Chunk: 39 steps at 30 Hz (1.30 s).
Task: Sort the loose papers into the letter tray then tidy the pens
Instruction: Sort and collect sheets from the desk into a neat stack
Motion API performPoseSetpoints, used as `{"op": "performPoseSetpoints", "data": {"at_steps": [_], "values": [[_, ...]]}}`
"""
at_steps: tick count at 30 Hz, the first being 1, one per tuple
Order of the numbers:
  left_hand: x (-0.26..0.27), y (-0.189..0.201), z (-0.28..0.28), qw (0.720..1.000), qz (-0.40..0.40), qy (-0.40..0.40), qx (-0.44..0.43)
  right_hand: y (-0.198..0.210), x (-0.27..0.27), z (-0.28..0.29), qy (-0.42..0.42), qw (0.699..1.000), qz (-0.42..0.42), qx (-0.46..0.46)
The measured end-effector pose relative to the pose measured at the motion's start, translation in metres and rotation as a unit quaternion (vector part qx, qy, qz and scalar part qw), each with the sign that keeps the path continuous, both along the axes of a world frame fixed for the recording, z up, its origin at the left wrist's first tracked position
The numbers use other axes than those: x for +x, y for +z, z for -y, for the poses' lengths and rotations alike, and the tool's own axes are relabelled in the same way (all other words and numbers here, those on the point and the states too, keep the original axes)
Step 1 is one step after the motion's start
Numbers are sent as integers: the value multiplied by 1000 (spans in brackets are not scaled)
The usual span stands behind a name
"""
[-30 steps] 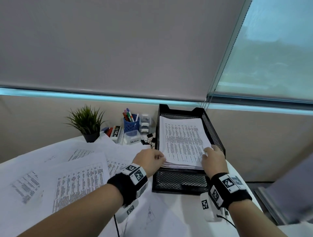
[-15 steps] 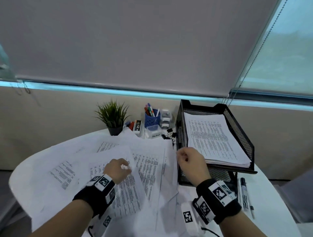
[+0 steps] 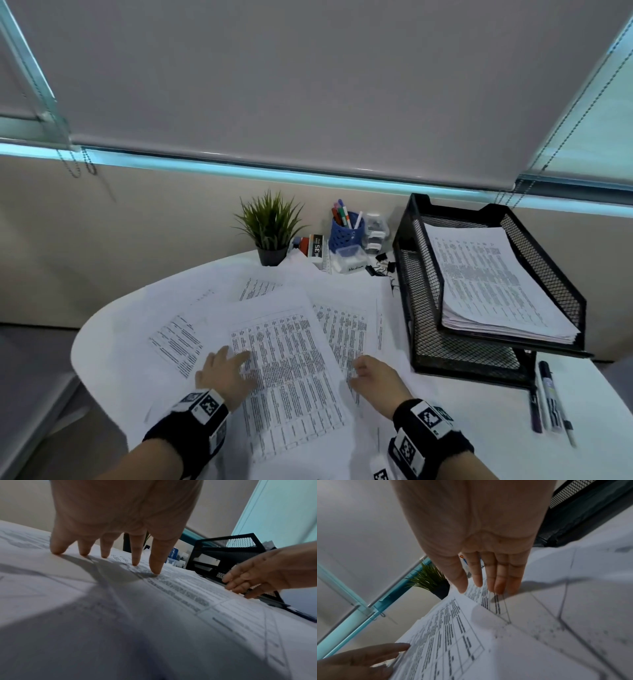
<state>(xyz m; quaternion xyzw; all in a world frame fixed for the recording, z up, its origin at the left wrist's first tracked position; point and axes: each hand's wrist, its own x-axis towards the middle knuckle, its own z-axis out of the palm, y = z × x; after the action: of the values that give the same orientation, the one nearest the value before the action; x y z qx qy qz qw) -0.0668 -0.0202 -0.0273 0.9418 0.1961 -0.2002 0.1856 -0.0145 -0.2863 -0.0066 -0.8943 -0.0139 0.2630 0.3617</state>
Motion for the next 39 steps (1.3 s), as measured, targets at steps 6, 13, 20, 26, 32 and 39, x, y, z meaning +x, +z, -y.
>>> {"op": "performPoseSetpoints", "data": {"at_steps": [6, 13, 20, 26, 32, 39], "values": [[0, -6, -7, 998, 35, -47, -37, -9, 5, -23, -62, 996, -35, 47], [1, -8, -15, 988, 55, -64, -126, -17, 8, -48, -112, 992, -45, 38], [2, -12, -8, 972, 79, -71, -211, -25, 6, -50, -124, 989, -43, 74], [-2, -14, -5, 987, 125, -24, -100, -19, 7, -38, -177, 984, -26, 24], [-3, -10, -5, 993, 93, 53, -42, -22, 10, -11, -265, 964, 1, 2], [8, -4, -7, 979, 66, 169, -96, -20, 13, 11, -240, 971, -12, 8]]}}
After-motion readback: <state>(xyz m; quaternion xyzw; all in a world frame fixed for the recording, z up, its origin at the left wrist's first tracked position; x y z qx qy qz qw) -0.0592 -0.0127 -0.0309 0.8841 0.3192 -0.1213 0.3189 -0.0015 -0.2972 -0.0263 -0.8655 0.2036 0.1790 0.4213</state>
